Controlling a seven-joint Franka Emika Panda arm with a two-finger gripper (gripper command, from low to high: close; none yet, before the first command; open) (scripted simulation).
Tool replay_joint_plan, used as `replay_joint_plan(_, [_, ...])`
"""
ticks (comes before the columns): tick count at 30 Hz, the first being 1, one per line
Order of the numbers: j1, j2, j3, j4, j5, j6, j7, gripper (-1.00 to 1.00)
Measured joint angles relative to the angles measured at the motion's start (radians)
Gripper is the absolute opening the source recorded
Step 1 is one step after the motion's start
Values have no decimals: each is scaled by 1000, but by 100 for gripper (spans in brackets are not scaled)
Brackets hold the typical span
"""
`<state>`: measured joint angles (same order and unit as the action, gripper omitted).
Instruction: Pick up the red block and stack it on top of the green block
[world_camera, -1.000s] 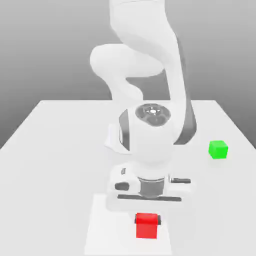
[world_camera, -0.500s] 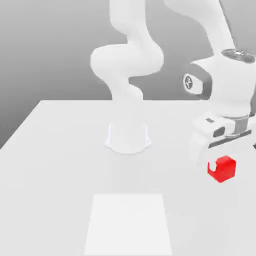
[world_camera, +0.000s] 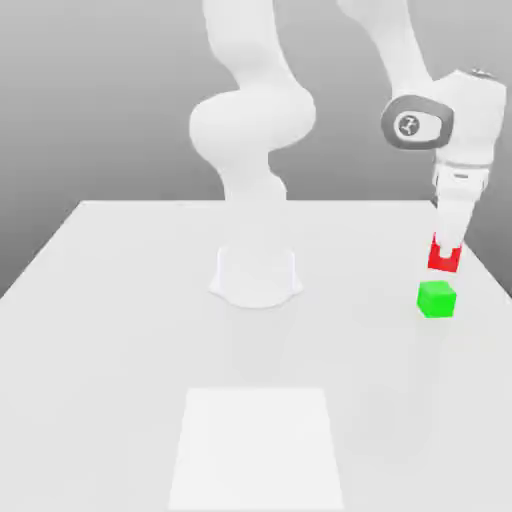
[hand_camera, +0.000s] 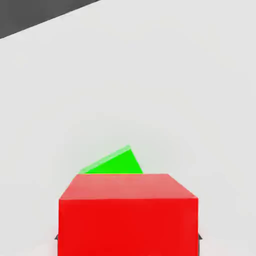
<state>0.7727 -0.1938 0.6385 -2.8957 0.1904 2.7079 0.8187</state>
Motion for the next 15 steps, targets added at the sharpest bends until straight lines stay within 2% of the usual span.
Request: replay_joint_plan(15, [-141,176,47,3,-332,116,228,-100])
